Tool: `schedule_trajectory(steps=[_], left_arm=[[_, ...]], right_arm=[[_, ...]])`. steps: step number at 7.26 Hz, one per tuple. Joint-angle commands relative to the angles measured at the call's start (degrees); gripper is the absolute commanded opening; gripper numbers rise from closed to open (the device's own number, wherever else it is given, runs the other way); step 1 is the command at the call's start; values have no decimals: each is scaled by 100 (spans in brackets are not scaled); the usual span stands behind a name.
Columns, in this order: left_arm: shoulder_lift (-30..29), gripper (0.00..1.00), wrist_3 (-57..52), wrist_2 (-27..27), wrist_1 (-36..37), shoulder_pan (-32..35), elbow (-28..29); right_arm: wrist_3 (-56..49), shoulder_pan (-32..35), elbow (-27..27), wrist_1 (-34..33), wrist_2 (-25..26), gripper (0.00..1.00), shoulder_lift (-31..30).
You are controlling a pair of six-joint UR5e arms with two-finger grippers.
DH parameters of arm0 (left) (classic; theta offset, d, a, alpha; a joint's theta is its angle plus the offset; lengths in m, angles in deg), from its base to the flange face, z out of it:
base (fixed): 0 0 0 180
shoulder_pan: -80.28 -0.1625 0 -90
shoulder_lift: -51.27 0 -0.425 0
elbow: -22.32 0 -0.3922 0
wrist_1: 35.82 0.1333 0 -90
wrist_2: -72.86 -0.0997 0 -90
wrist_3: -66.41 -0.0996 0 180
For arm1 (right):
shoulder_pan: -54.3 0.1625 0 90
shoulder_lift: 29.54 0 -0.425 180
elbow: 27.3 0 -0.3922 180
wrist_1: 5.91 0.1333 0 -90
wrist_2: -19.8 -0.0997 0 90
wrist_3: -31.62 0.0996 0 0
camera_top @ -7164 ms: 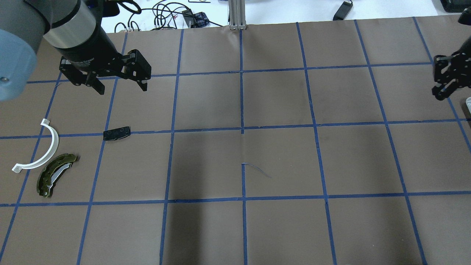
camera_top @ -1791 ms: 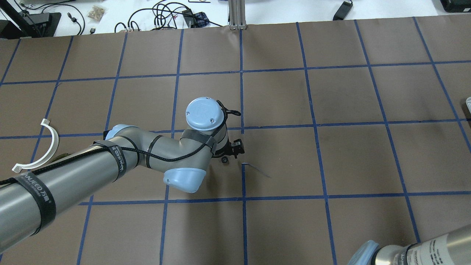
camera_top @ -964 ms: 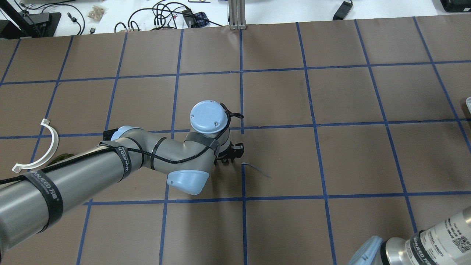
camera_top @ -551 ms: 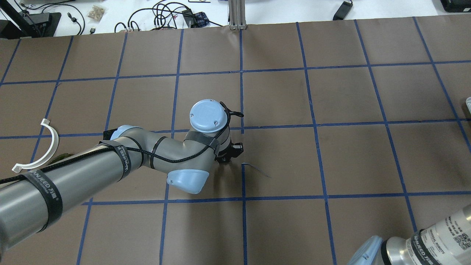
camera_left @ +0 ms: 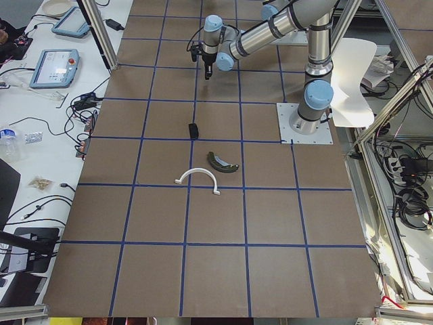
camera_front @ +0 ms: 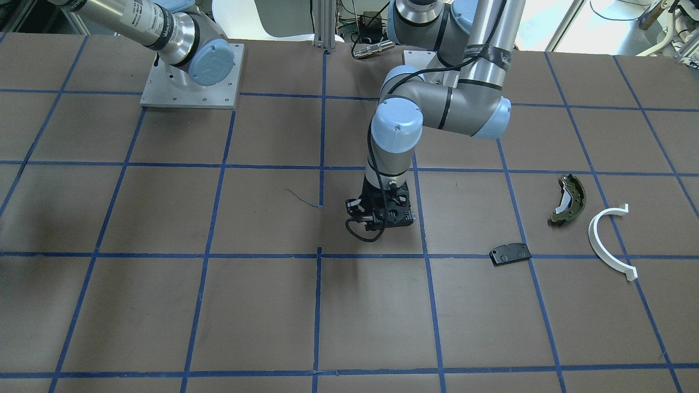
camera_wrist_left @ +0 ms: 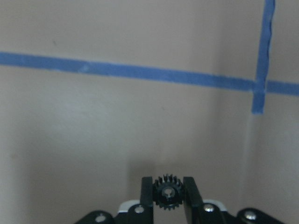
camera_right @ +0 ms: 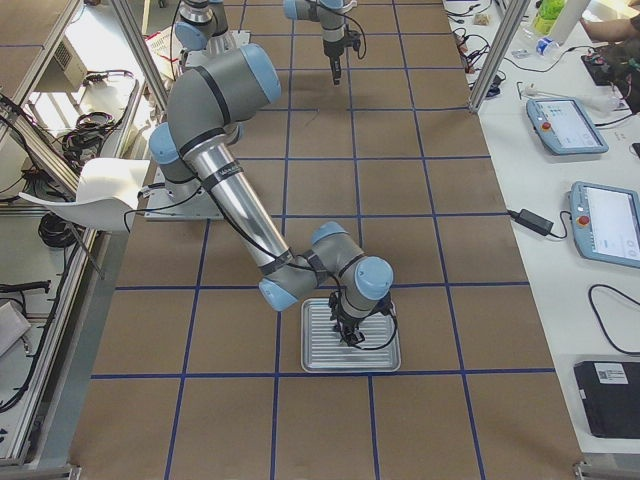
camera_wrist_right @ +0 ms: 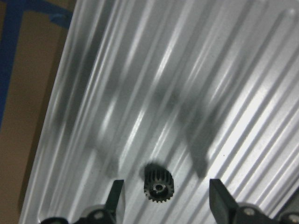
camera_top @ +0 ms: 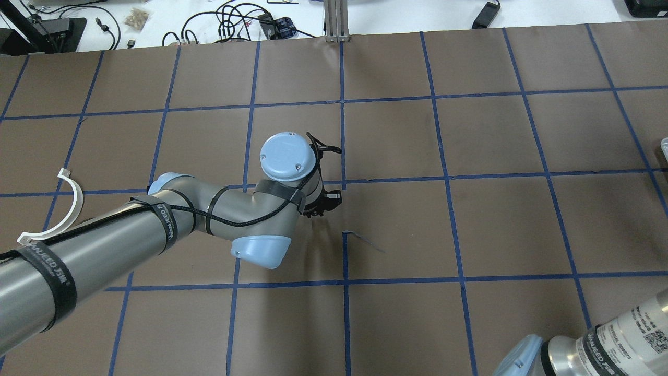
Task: Place bearing gear from tray to pile
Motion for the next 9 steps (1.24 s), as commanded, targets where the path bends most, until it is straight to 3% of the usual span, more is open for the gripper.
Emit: schedule_trajectory(steps=[1, 4, 7, 8, 9], left_arm=[[206, 0, -1207, -36, -482, -955, -54], [601, 0, -3369, -273, -713, -2335, -527], [700, 0, -4874, -273, -721, -3225, -573], [595, 0, -5043, -264, -713, -3497, -573], [568, 0, -5245, -230, -713, -3647, -582]], right_arm=[[27, 0, -36, 25, 66, 62, 39], [27, 0, -45, 17, 57, 61, 57], [27, 0, -36, 34, 66, 39, 40], [36, 0, -36, 34, 66, 28, 40], [27, 0, -36, 43, 66, 12, 31]])
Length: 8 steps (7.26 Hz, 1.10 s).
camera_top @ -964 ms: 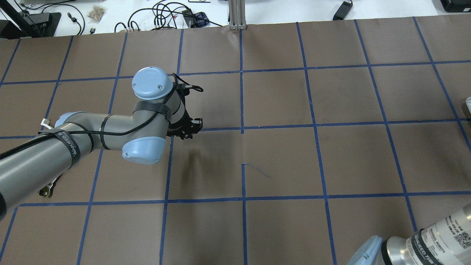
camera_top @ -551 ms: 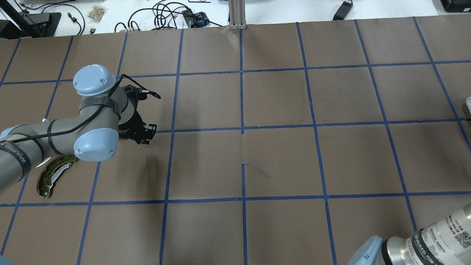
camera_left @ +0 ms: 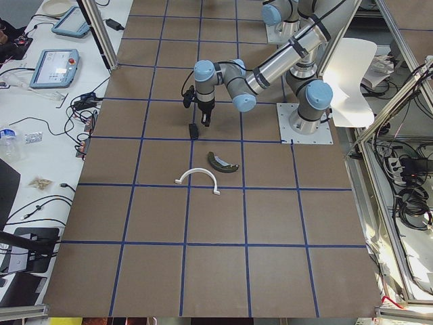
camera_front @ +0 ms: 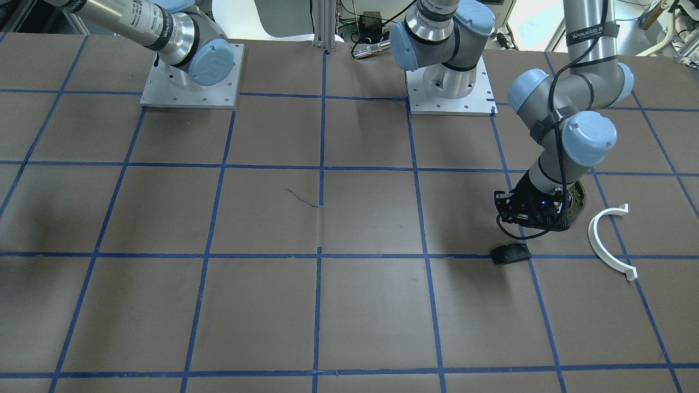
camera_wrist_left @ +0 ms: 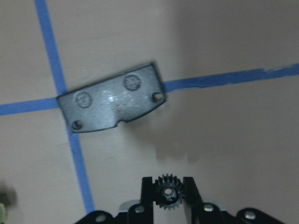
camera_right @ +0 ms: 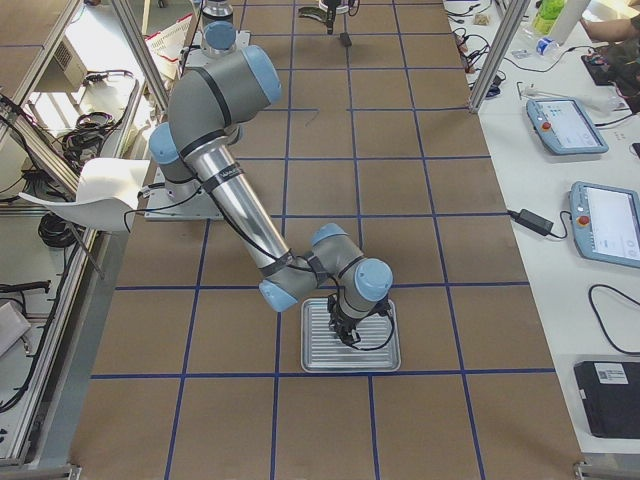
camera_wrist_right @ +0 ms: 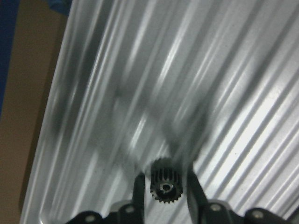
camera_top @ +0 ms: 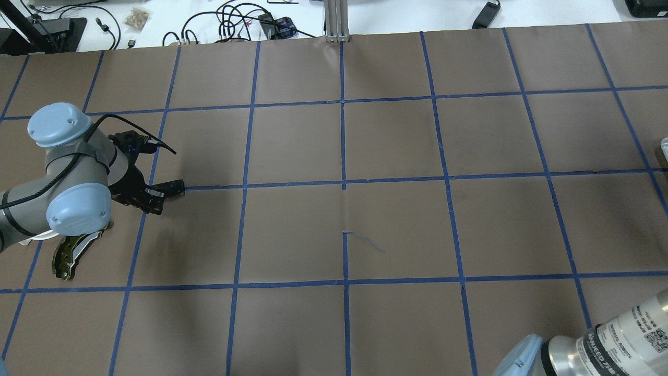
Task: Place bearing gear from tray to pile
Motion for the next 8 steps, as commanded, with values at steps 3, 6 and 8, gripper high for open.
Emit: schedule_trajectory(steps=[3, 6, 8], left_arm=[[-194, 0, -353, -6, 82, -292, -53], [-221, 100, -353, -41, 65, -292, -18], [-72, 100, 82, -32, -32, -92, 43]], right_arm=[[66, 0, 88, 61, 79, 0, -129], [1833, 88, 18, 980, -479, 0, -751], [2612, 446, 1, 1893, -562, 0, -1331]])
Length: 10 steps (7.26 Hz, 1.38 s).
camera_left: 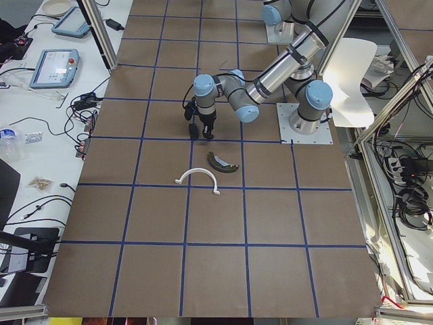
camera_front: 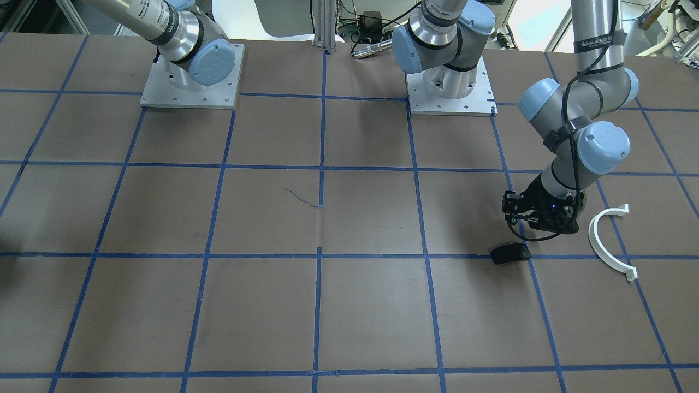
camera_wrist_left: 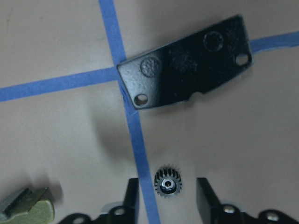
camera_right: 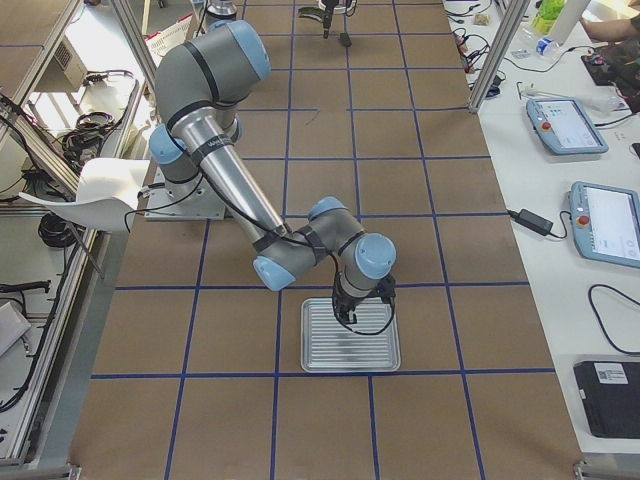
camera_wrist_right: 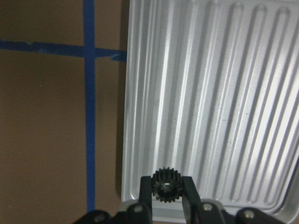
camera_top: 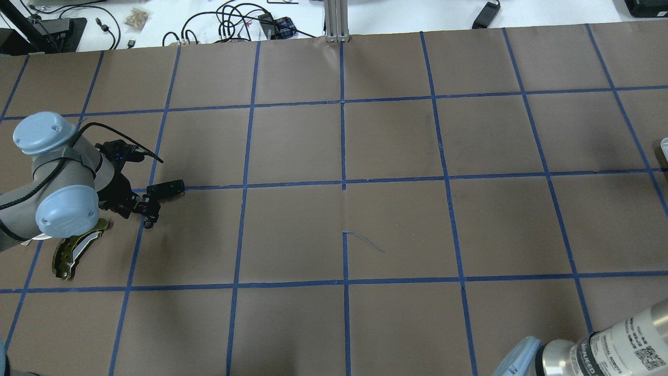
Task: Place bearing gear from tray to pile
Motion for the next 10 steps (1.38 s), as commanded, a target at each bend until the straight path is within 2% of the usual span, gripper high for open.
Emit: schedule_trajectory(steps=[1, 3, 4, 5, 7, 8, 9, 10], left_arm=[[151, 100, 367, 18, -167, 310, 106], [152, 100, 917, 9, -561, 722, 448], [265, 100, 1165, -8, -868, 985, 615], [440, 100, 1402, -8, -1359, 1197, 878], [818, 100, 2278, 70, -2841, 1627, 1685], [1020, 100, 2744, 45, -3475, 1917, 2046], [1240, 100, 2854, 79, -3934, 2102, 2371], [1390, 100, 2889, 88, -4469, 2217, 2662]], right_arm=[[1206, 544, -12, 1075, -356, 0, -587], [2567, 1369, -169, 1875, -655, 0, -1210], [3271, 1756, -284, 1932, -753, 0, -1440], [4009, 2369, -380, 1923, -1050, 0, -1590], [5356, 3652, -443, 1880, -1071, 0, -1732], [5779, 4241, -478, 1810, -1393, 0, -1732], [6828, 4717, -522, 1444, -1561, 0, -1706], [7351, 5183, -618, 1092, -1572, 0, -1636]])
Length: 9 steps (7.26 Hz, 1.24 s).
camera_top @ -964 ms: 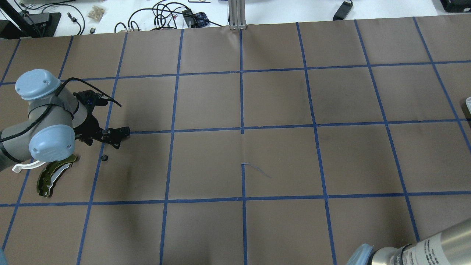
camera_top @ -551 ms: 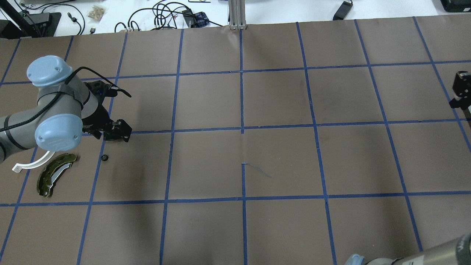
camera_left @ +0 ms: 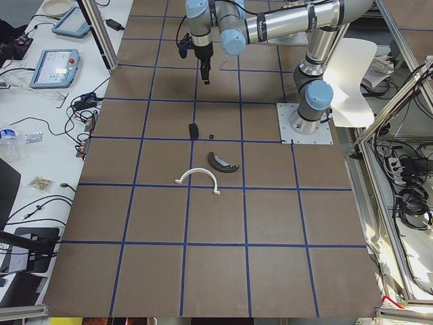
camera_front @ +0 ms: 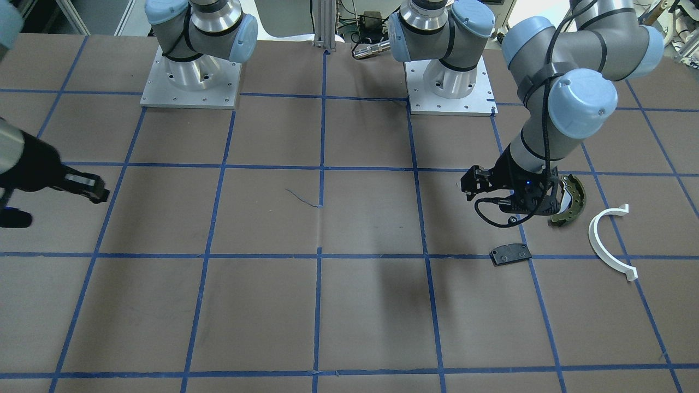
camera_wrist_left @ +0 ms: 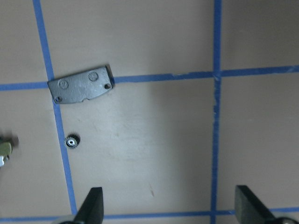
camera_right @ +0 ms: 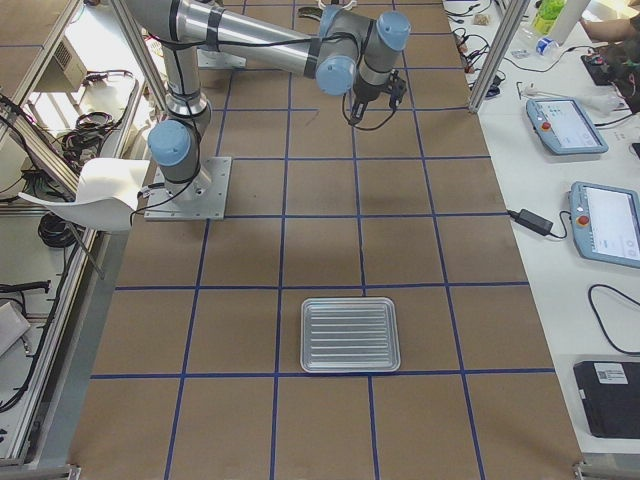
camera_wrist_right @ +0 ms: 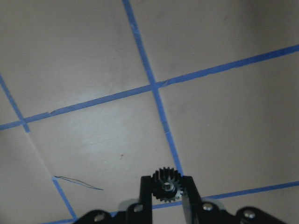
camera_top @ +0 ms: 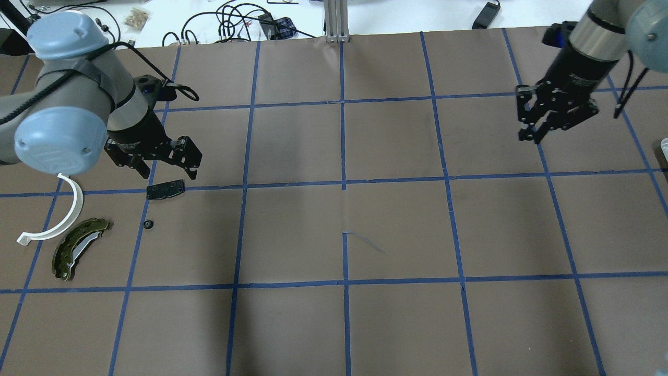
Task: Place bearing gear from tray to pile
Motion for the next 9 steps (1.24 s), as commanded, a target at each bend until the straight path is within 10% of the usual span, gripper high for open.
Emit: schedule_trajectory(steps=[1, 9], left_arm=[[393, 100, 131, 34, -642, 374, 458], [482, 100, 561, 43, 105, 710, 467]], right_arm=[[983, 939, -268, -852, -118, 0, 190], [2468, 2769, -1076, -3549, -1260, 0, 1412]])
